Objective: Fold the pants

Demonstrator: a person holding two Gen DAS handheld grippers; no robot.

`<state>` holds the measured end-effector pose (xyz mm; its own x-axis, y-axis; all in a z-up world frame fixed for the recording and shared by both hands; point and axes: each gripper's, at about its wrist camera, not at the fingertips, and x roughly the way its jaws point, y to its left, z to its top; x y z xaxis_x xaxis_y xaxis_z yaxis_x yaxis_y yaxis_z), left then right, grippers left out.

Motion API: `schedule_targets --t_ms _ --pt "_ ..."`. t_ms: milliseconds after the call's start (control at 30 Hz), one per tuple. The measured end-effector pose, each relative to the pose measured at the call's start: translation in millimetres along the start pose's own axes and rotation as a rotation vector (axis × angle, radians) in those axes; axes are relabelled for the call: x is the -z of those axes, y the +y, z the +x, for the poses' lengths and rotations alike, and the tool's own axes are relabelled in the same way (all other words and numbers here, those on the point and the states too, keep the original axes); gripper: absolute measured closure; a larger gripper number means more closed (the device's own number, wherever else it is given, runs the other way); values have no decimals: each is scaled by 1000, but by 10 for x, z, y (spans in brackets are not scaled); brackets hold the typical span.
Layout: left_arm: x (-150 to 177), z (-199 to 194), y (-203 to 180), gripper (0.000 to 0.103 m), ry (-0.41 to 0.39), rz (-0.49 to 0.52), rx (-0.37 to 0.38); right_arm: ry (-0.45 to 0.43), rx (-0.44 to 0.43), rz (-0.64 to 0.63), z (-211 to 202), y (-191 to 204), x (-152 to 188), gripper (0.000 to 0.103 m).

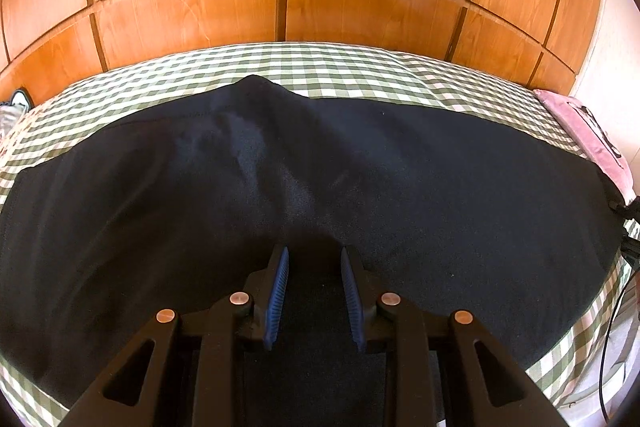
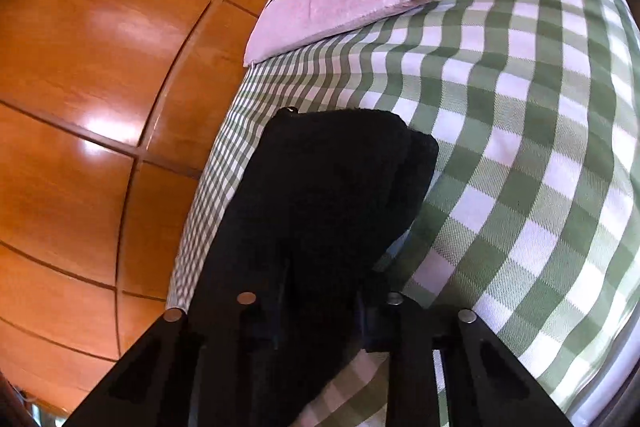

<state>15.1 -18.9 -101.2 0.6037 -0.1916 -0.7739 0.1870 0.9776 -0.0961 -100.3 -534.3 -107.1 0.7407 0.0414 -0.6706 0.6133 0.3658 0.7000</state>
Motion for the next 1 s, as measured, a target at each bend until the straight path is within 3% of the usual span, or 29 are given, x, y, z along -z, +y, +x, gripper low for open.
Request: schedule_targets --t_ms 267,500,700,1000 --pt "-55 17 119 76 47 -24 59 -12 -25 -213 -166 542 32 87" --pt "-116 -184 295 76 28 -103 113 33 -41 -524 -164 1340 442 87" --pt "-130 -341 420 76 18 -154 201 128 -115 -716 -63 1895 1025 87" --pt "-173 -387 581 76 41 -262 368 380 -174 -1012 294 2396 2357 87"
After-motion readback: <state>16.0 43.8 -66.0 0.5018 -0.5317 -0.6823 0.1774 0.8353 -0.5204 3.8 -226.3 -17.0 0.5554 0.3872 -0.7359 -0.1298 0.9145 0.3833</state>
